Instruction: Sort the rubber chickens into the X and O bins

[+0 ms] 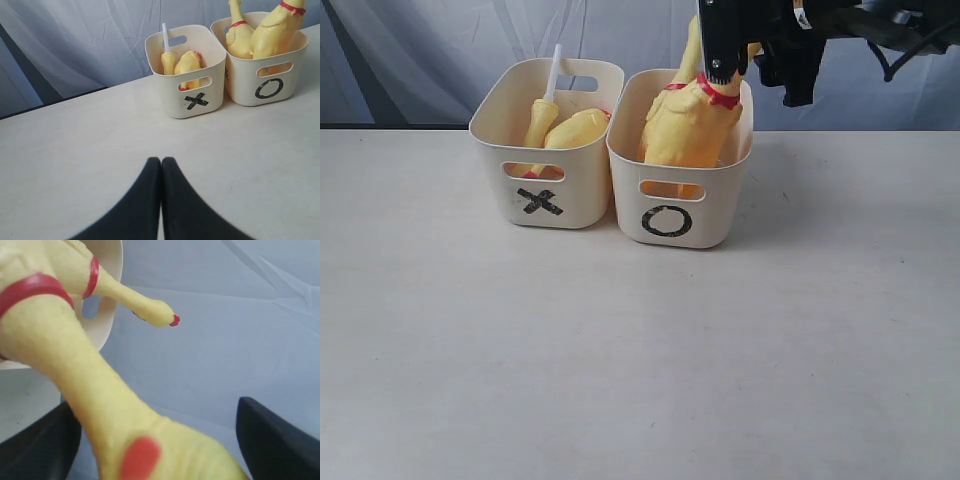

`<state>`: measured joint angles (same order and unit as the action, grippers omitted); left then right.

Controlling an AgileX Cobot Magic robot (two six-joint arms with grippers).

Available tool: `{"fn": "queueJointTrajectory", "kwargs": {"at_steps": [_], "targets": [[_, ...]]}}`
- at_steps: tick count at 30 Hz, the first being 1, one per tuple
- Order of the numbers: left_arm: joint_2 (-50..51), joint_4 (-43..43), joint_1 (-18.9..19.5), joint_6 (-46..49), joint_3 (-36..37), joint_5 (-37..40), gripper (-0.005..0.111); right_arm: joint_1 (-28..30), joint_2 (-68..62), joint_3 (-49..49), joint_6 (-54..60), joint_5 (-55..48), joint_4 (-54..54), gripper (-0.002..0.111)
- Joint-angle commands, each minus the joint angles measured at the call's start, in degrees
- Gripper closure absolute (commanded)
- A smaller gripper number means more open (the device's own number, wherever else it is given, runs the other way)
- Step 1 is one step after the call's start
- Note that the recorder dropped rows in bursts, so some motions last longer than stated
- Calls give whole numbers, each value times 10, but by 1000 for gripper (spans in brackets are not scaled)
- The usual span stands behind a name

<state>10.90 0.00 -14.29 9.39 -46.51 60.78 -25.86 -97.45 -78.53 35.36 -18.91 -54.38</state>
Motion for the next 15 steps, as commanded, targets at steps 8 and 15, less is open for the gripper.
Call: {"fn": "queueJointTrajectory", "kwargs": {"at_steps": [8,15], "targets": [[-2,-8,-2,0,3,-8,107,-2,14,0,-107,-2,27,29],[-2,-8,-2,0,3,-8,107,-2,18,0,-110,-4,24,30]]}}
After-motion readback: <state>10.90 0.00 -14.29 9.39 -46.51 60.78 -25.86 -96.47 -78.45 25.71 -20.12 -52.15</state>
